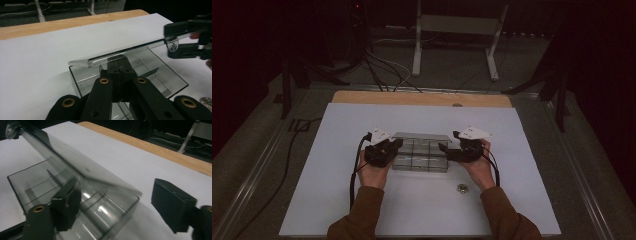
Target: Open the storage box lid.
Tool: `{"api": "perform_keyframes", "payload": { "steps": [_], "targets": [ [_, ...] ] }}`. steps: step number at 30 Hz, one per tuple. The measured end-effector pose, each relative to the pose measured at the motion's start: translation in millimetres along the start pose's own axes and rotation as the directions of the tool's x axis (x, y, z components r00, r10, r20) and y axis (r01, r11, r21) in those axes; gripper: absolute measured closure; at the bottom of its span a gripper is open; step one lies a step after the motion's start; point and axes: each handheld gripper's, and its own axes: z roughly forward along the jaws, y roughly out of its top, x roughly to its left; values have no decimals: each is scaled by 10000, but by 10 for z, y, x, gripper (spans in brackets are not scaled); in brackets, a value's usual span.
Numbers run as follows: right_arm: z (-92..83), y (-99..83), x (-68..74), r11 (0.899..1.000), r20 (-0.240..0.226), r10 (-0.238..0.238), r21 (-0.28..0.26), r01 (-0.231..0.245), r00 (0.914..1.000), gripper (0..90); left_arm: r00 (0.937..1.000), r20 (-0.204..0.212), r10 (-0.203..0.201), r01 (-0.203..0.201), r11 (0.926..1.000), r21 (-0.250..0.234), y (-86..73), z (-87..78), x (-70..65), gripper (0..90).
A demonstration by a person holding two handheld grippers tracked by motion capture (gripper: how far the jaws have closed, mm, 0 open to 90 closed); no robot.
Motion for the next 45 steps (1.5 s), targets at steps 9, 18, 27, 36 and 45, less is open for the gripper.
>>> {"api": "perform_keyframes", "payload": {
  "steps": [9,18,27,36,45],
  "targets": [
    [180,56,-2,9981,118,-528,322,524,9985,491,10000,24,74,-74,10000,14,-14,0,6,867],
    [175,51,-14,9985,74,-486,239,484,9988,519,9981,-519,320,-303,9990,333,-204,31,28,621],
    [176,48,-23,9991,49,-383,185,382,9993,519,9960,-887,73,23,9942,1079,-446,133,129,618],
    [179,47,-31,9997,27,-209,135,209,9998,517,9940,-1094,28,138,9885,1505,-543,219,151,635],
    [185,58,-52,10000,1,-23,57,23,10000,518,9940,-1071,-210,373,9877,1520,-582,266,157,668]
  ]
}}
